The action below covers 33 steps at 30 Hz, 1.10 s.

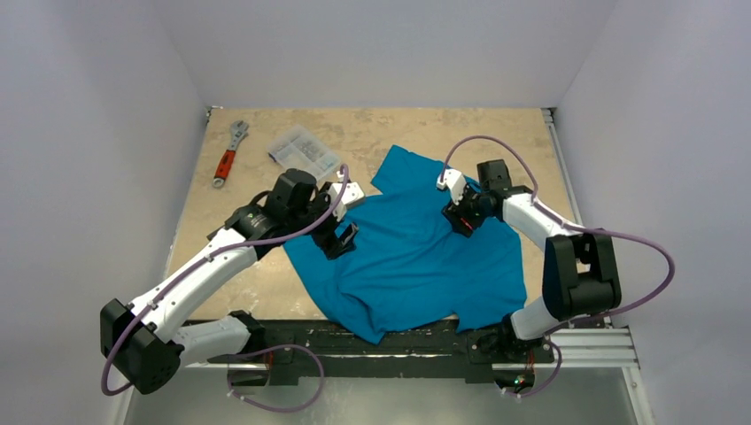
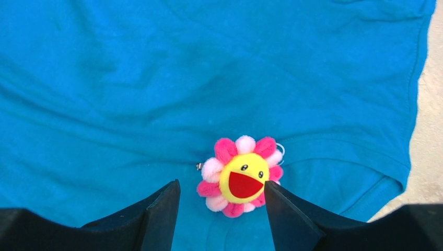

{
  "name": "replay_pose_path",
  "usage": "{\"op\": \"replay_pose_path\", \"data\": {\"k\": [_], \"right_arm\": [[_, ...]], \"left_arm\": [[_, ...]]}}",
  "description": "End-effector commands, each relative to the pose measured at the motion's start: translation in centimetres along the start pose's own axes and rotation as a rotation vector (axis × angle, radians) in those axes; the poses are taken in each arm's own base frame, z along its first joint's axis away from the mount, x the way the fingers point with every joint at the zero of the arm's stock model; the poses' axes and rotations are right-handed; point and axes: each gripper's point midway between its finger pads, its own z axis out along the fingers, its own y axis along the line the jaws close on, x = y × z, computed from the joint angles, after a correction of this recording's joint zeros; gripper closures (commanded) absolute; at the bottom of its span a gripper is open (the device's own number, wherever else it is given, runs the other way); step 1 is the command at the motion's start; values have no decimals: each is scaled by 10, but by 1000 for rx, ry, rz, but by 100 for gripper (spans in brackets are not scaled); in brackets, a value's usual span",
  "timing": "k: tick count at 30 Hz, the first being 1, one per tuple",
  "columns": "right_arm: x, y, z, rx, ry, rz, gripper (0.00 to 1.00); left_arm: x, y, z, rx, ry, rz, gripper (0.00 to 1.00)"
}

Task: Remove the brooch from the garment

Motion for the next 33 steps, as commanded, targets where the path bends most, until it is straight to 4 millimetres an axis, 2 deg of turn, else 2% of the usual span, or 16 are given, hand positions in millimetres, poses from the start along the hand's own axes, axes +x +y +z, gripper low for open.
{"op": "replay_pose_path", "data": {"k": [1,7,12,15,26,28,31,33], "right_arm": [[2,-7,9,50,21,-10,39],[6,-6,16,94,56,-38,55],[-6,-5,3,102,36,-17,82],[-17,5,-7,45,13,-4,99],[-29,63,-16,-306,-8,58,100],[-23,67,-14,-331,22,84,100],[-15,59,-3,-274,49,109,100],[-18,60,-3,-279,31,106,100]], "left_arm": [[-12,8,-1,-48,-53,-29,19],[-12,13,0,-81,-83,-25,19],[-18,14,1,-76,-104,-22,19],[-20,9,4,-38,-111,-7,19],[-30,-2,20,59,-199,57,18],[-27,-3,25,69,-204,68,18],[-25,0,30,66,-206,76,18],[-23,0,33,67,-200,77,18]]}}
